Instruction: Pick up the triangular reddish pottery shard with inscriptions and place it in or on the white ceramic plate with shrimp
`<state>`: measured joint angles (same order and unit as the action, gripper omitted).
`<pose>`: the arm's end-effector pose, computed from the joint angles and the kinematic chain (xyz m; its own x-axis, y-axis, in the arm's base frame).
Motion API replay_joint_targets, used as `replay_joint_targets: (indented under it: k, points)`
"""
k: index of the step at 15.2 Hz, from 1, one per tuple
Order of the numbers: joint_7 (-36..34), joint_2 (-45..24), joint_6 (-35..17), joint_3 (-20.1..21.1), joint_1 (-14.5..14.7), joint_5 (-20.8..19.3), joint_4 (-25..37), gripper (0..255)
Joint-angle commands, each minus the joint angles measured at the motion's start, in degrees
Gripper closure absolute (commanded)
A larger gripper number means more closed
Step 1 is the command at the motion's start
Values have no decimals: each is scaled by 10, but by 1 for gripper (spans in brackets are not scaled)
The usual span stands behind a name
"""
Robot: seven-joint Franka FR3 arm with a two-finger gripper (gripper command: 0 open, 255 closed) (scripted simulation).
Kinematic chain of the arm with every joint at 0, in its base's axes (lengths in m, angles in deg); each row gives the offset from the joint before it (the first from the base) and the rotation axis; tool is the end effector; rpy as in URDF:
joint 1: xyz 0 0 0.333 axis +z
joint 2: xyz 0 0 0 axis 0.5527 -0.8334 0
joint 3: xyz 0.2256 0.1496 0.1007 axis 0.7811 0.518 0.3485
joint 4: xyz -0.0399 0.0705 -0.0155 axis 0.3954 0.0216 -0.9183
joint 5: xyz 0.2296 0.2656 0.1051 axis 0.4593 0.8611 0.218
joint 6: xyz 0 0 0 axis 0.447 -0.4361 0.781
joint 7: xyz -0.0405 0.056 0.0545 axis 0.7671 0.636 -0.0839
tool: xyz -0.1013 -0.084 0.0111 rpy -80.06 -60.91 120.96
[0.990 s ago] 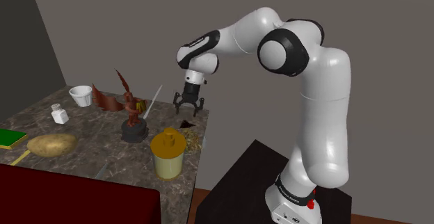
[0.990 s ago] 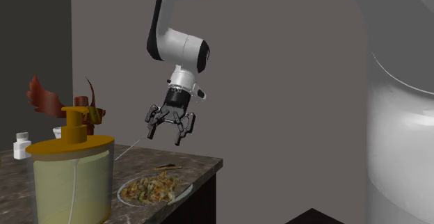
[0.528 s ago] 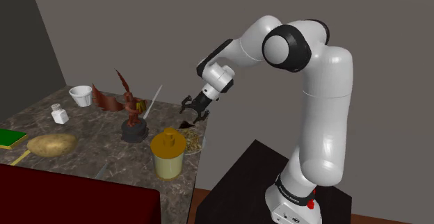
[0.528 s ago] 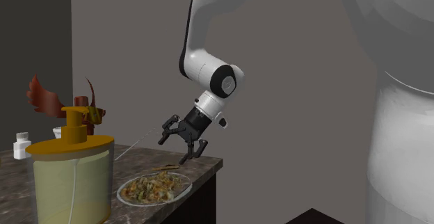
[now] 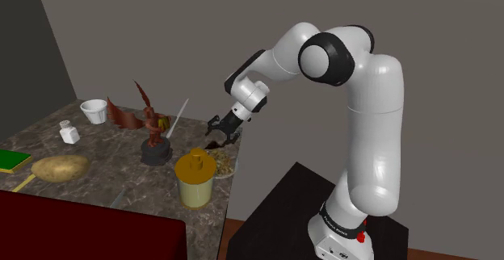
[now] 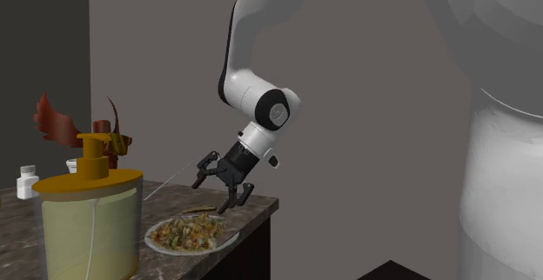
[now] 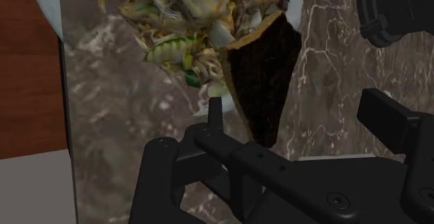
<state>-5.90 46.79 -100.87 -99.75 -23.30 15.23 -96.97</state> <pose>0.5153 -0.0627 0.1795 0.6986 -0.6527 -0.2933 -0.6711 -0.4555 -0.5849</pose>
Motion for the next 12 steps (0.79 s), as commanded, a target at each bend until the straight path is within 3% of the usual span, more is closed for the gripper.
replay_joint_targets:
  k: [1,3,4,12]
  points:
    - [0,-1,0,0,0,1,0,0]
    - [0,-1,0,0,0,1,0,0]
    - [0,-1,0,0,0,1,0,255]
    - [0,-1,0,0,0,1,0,255]
